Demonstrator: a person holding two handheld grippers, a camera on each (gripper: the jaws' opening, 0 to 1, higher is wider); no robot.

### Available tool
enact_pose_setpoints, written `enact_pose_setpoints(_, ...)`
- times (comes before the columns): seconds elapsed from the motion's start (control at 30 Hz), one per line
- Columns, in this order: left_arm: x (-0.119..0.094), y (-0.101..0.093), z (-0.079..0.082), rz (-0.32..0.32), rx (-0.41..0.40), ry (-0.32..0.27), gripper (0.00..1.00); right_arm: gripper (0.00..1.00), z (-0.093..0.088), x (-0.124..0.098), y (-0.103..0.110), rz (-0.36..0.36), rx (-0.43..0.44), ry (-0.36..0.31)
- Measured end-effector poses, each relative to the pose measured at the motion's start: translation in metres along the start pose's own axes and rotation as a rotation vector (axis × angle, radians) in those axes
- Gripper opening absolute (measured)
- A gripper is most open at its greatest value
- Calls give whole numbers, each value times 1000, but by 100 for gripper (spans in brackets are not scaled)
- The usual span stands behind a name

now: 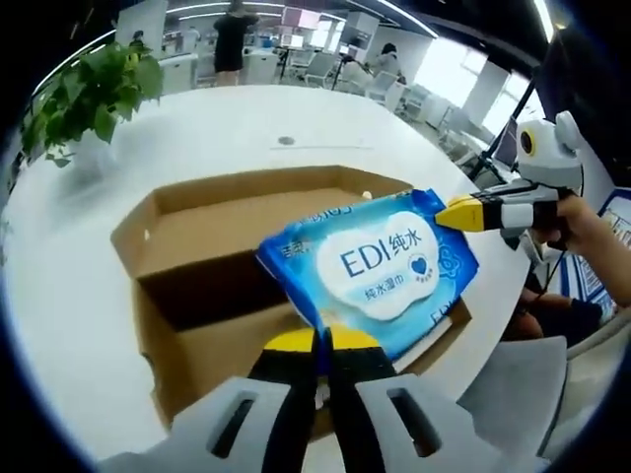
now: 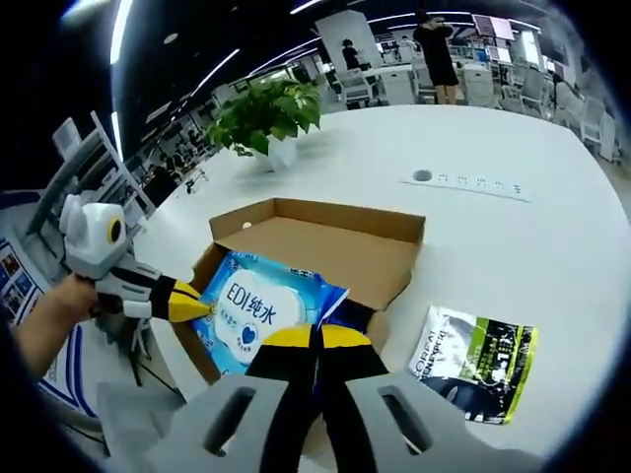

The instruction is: Operate the shoe box by opening the lid, removing the specified soft item, and placing it in the target area until the item is outside and the box remains undamaged.

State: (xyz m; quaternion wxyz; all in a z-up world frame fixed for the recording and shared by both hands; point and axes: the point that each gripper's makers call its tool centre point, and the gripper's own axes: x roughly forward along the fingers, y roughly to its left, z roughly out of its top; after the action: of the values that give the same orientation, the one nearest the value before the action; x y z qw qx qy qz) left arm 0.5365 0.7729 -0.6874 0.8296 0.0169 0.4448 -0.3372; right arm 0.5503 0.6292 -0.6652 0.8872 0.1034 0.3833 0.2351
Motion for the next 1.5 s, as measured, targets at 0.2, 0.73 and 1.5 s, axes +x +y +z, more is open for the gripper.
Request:
enact_pose_setpoints(0.2, 5, -21, 10, -23, 29, -8, 0, 0, 0, -17, -16, -20, 23, -4)
enact_pose_setpoints(0.73, 29, -77, 36, -85, 55, -29, 0, 0, -1, -58, -67, -81, 75, -22)
enact_pose_setpoints(1.5, 67, -142, 64, -137, 133, -55, 0, 0, -6, -103, -133, -173, 127, -48)
